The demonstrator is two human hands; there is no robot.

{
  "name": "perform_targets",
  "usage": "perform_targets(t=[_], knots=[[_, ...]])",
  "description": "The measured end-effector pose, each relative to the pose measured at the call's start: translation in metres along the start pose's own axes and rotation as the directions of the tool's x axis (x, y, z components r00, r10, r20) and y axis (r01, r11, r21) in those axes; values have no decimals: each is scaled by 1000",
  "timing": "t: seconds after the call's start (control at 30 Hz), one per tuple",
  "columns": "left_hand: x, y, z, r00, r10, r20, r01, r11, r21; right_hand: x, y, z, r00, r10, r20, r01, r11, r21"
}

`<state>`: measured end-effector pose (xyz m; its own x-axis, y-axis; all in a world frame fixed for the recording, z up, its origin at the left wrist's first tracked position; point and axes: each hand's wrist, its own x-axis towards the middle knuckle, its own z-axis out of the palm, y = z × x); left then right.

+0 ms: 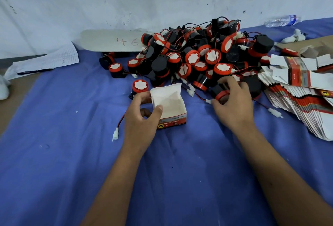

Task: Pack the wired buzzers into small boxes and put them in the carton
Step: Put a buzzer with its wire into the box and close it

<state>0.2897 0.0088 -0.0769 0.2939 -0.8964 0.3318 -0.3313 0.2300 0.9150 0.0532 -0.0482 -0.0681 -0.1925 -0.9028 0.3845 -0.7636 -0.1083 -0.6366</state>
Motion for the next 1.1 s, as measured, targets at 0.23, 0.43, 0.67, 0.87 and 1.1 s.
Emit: perform_targets(t=[0.23,0.43,0.67,0.87,1.1], knots=[[-3,5,3,996,51,-75,-49,998,31,-19,-34,0,931,-365,-25,331,812,480],[-5,7,7,996,73,-58,-71,997,38,-35,-49,11,780,-618,-103,603,696,390],[-4,5,6,996,67,-55,-67,998,10,-42,-59,17,736,-672,-81,668,704,240],[-4,5,6,996,83,-27,-83,997,7,-38,-57,16,720,-694,28,691,720,61],[-4,9,4,995,101,4,-101,995,23,-38,-57,14,755,-653,61,641,754,142]])
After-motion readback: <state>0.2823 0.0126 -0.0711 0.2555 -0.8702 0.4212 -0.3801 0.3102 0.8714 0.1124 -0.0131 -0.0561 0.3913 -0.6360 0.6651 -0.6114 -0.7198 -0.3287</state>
